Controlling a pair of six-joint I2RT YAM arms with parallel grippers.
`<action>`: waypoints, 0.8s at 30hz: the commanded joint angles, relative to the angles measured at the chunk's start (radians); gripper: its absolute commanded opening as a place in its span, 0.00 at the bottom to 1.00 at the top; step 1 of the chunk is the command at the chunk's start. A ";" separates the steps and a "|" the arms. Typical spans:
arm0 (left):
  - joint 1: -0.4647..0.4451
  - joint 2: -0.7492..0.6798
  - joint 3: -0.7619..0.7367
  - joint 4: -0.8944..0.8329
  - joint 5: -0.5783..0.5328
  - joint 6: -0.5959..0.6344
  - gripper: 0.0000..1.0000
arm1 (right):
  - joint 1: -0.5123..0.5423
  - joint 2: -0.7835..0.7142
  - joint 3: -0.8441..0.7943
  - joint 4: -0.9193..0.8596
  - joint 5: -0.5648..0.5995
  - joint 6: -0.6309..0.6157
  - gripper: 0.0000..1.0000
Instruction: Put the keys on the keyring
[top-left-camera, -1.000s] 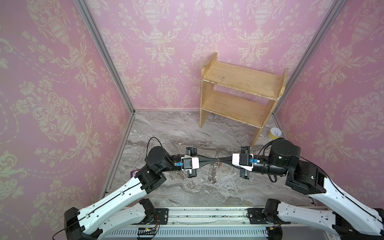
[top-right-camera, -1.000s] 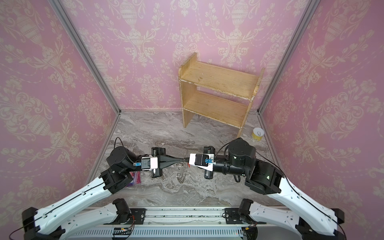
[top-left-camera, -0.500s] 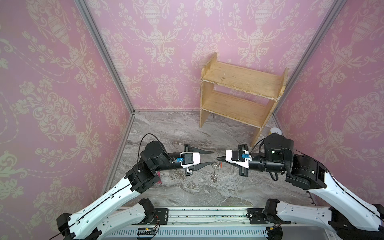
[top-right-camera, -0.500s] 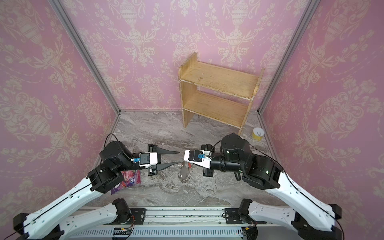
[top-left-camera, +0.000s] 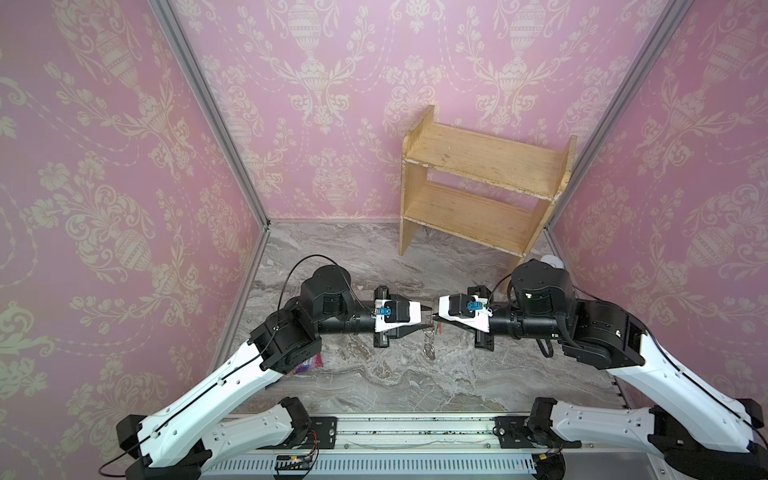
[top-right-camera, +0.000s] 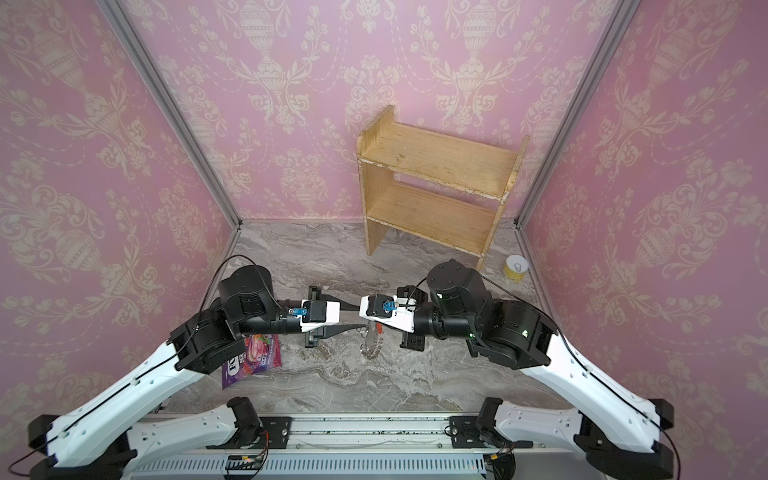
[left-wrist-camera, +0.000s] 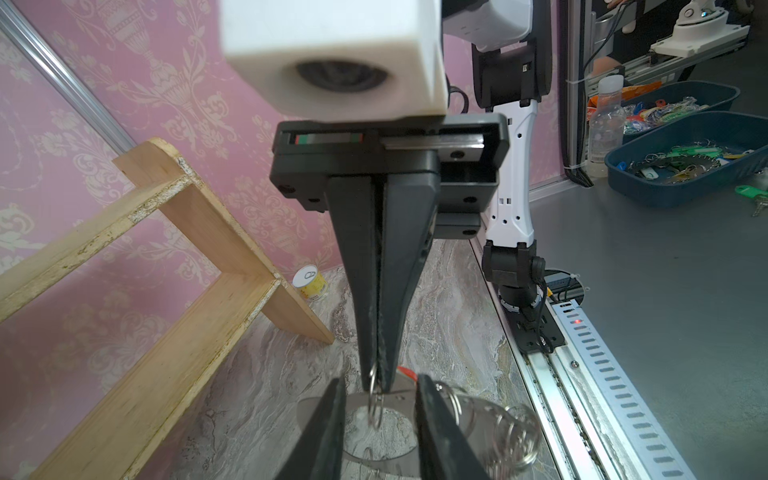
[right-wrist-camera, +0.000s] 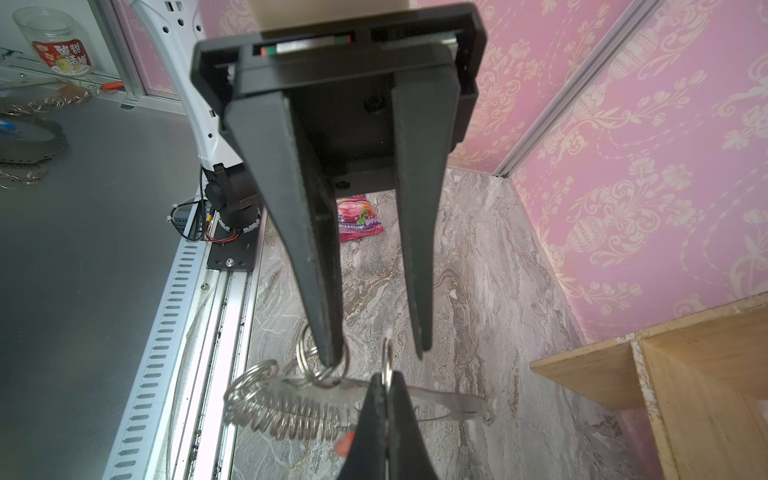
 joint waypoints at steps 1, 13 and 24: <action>-0.009 0.008 0.033 -0.054 -0.024 0.034 0.29 | 0.007 -0.007 0.040 0.019 0.001 0.014 0.00; -0.028 0.039 0.046 -0.039 -0.045 0.049 0.19 | 0.009 -0.020 0.033 0.026 -0.008 0.015 0.00; -0.034 0.033 0.039 -0.013 -0.035 0.038 0.06 | 0.010 -0.018 0.030 0.028 -0.002 0.016 0.00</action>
